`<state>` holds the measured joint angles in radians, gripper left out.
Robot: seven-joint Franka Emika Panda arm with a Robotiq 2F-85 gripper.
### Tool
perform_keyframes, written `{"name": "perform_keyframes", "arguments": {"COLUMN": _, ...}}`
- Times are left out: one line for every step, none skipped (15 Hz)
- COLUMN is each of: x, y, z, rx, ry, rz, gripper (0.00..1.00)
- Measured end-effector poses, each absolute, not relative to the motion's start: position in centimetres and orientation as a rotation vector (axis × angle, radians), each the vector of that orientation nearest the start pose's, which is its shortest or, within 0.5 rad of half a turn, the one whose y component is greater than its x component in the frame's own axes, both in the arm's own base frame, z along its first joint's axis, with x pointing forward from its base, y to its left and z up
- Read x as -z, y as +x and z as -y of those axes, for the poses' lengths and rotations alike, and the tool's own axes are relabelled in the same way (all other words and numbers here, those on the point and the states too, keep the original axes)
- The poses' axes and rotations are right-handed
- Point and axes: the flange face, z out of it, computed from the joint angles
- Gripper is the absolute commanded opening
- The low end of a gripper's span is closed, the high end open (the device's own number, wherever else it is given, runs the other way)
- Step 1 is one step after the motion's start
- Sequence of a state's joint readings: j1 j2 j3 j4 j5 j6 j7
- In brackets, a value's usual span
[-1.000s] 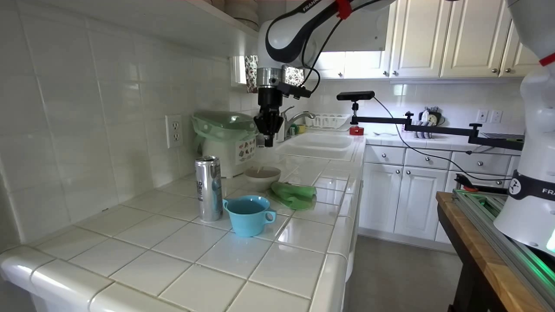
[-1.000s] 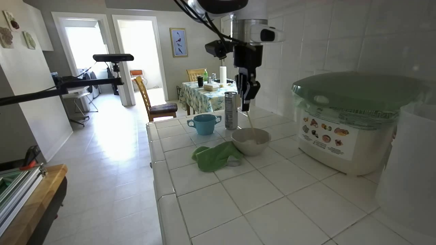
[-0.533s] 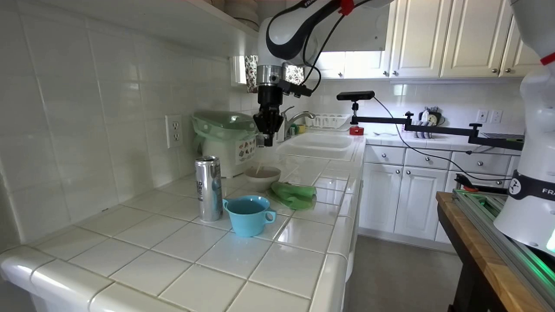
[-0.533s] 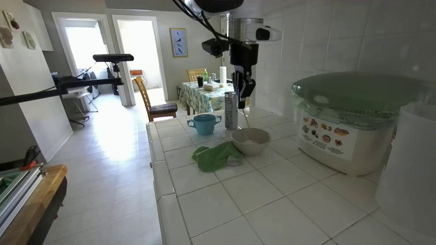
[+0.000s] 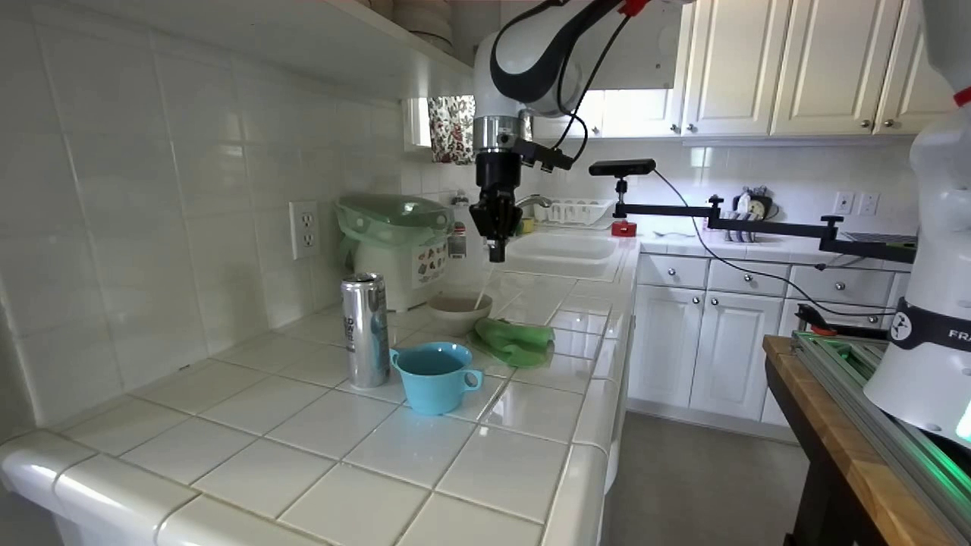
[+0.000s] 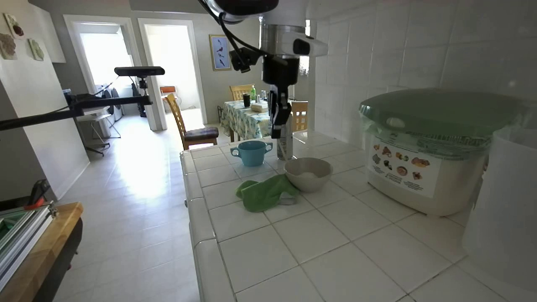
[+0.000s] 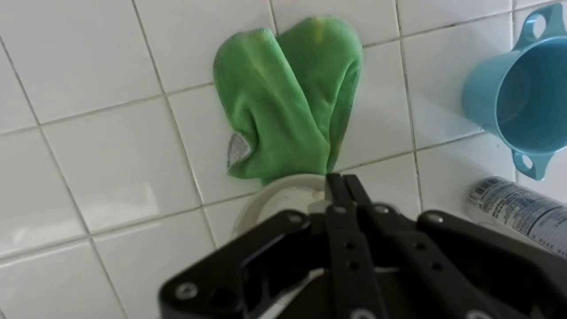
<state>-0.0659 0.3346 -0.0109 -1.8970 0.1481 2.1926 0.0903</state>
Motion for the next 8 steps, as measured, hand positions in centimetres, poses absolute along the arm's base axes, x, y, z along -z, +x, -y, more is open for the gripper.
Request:
{"name": "perform_keyframes", "arguments": {"x": -32.3, "y": 61.3, "z": 4.4, "rx": -0.063, "ry": -3.002, "rz": -0.393, "gripper": 0.01}}
{"name": "perform_keyframes", "arguments": {"x": -32.3, "y": 60.9, "z": 4.7, "rx": -0.065, "ry": -3.002, "rz": -0.402, "gripper": 0.01}}
{"name": "perform_keyframes", "arguments": {"x": -32.3, "y": 60.6, "z": 5.1, "rx": -0.068, "ry": -3.003, "rz": -0.413, "gripper": 0.01}}
{"name": "perform_keyframes", "arguments": {"x": -32.3, "y": 60.4, "z": 5.5, "rx": -0.07, "ry": -3.002, "rz": -0.424, "gripper": 0.01}}
{"name": "perform_keyframes", "arguments": {"x": -32.2, "y": 60.2, "z": 6.0, "rx": -0.071, "ry": -3.002, "rz": -0.437, "gripper": 0.01}}
{"name": "perform_keyframes", "arguments": {"x": -32.2, "y": 60.2, "z": 6.4, "rx": -0.071, "ry": -3.002, "rz": -0.449, "gripper": 0.01}}
{"name": "perform_keyframes", "arguments": {"x": -32.2, "y": 60.1, "z": 6.9, "rx": -0.07, "ry": -3.001, "rz": -0.461, "gripper": 0.01}}
{"name": "perform_keyframes", "arguments": {"x": -32.2, "y": 60.1, "z": 7.4, "rx": -0.068, "ry": -3.0, "rz": -0.472, "gripper": 0.01}}
